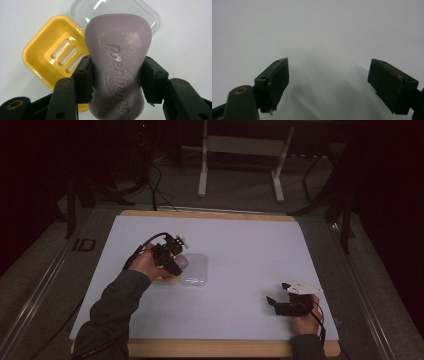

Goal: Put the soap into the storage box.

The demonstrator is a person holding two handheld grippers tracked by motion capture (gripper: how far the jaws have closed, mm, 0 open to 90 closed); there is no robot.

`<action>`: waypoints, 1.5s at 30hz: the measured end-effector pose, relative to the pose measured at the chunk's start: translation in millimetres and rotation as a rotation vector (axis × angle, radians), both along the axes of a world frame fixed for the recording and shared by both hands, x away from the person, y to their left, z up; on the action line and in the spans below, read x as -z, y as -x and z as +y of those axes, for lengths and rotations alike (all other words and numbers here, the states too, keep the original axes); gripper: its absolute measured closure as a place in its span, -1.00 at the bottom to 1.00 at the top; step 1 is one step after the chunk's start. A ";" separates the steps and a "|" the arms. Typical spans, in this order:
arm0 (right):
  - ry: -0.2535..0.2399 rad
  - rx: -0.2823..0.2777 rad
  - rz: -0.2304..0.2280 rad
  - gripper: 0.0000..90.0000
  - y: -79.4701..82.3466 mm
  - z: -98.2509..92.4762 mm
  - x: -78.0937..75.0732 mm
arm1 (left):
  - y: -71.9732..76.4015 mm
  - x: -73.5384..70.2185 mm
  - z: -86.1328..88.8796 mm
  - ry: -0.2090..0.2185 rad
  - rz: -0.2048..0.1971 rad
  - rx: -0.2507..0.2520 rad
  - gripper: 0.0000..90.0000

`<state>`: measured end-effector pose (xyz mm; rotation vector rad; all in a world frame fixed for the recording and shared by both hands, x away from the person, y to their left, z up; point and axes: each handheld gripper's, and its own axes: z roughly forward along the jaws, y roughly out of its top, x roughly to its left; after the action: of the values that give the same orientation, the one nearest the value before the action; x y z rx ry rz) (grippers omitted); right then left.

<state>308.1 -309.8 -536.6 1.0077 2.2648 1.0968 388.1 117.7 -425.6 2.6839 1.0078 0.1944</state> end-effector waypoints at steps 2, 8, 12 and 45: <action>0.000 0.000 0.000 -0.62 0.0 0.0 0.0 | -0.7 -0.1 1.1 -0.003 -0.002 -0.003 0.11; 0.000 0.000 -0.001 -0.62 0.1 0.0 0.0 | -2.5 -0.1 3.4 0.001 -0.003 -0.009 0.11; 0.000 0.000 0.000 -0.62 0.1 0.1 0.0 | -4.1 -0.2 5.0 0.005 -0.003 -0.021 0.11; 0.002 -0.002 0.000 -0.62 0.1 0.4 0.1 | -15.6 0.6 16.1 0.023 -0.005 -0.087 0.11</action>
<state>308.0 -309.4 -536.6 1.0043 2.2670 1.0951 403.7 133.7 -426.1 2.6194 1.1200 0.2048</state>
